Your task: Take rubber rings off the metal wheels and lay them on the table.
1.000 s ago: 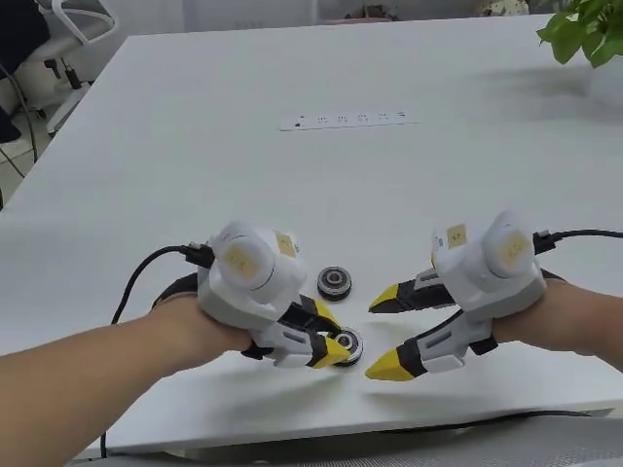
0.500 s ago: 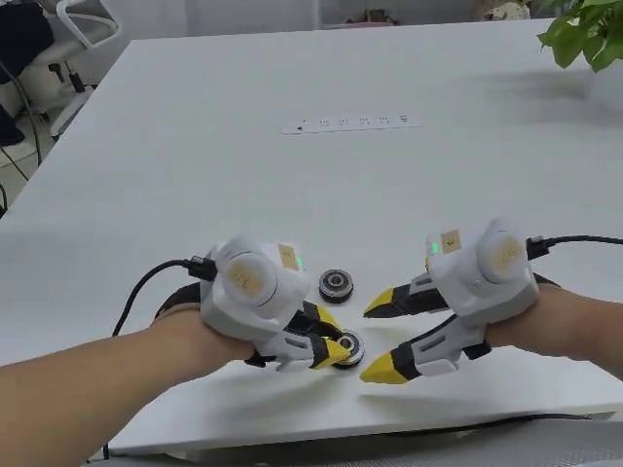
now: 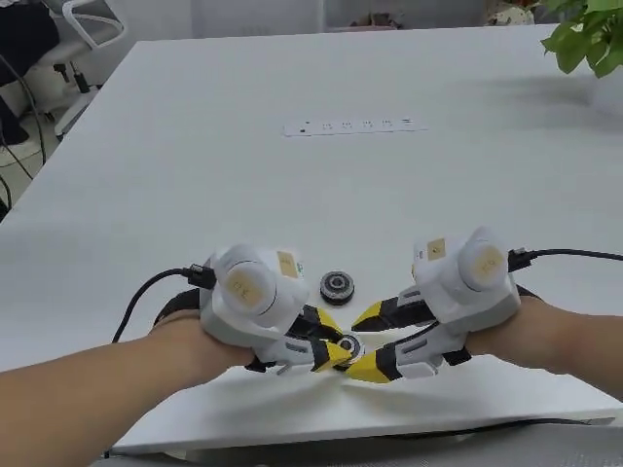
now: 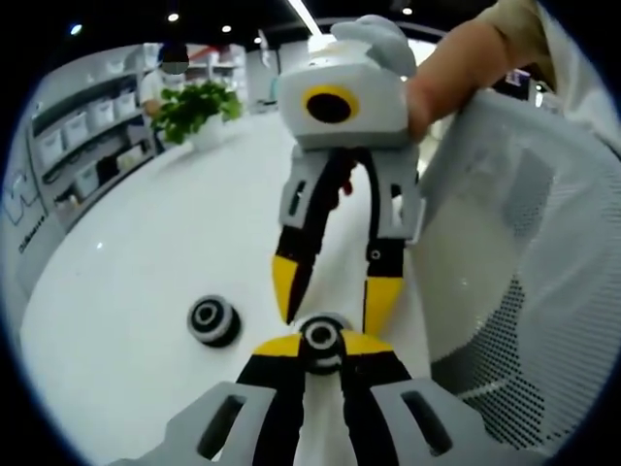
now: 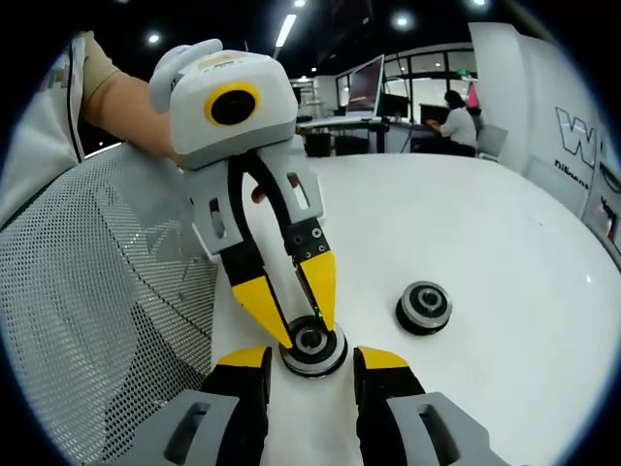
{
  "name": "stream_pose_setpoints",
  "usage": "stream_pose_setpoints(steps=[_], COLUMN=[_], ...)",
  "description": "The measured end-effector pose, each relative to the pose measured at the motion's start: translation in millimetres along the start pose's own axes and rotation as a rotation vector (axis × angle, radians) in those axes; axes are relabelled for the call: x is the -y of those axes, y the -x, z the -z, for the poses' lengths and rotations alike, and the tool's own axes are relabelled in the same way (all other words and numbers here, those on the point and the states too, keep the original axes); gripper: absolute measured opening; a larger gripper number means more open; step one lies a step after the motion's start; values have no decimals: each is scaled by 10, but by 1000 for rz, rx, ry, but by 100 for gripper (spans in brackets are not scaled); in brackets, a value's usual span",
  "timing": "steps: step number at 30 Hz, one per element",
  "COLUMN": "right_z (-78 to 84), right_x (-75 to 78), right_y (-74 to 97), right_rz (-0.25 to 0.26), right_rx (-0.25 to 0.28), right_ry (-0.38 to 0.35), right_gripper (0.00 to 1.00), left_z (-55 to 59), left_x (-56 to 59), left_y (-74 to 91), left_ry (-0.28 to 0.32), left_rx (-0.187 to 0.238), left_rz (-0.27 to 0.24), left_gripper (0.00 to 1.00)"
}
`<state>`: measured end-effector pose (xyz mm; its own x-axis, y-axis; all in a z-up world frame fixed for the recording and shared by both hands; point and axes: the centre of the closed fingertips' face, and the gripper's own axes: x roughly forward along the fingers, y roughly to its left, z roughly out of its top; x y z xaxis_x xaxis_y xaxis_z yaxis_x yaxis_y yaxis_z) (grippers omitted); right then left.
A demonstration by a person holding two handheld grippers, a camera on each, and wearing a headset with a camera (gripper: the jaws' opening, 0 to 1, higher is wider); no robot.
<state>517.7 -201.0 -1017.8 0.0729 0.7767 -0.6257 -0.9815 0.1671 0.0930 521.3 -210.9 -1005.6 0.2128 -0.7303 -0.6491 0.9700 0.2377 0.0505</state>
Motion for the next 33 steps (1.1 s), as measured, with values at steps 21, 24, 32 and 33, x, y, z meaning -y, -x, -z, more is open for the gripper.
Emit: stream_pose_setpoints(steps=[21,24,32,33], right_z=[81,93,146,147], right_x=[-3,0,-4,-1], right_y=[87,93,94,95], right_rz=[4,3,-14,-15], right_rx=[2,2,-8,-7], right_ry=[-37,-49,-96,-100], right_gripper=[17,16,8,8], left_z=[6,7,5,4], left_x=[-5,-6,-13,-15], left_y=[12,11,8,8], left_ry=[25,27,25,24], left_rx=[25,28,28,28], left_rz=[-19,-19,-20,-20], left_gripper=[14,14,14,14])
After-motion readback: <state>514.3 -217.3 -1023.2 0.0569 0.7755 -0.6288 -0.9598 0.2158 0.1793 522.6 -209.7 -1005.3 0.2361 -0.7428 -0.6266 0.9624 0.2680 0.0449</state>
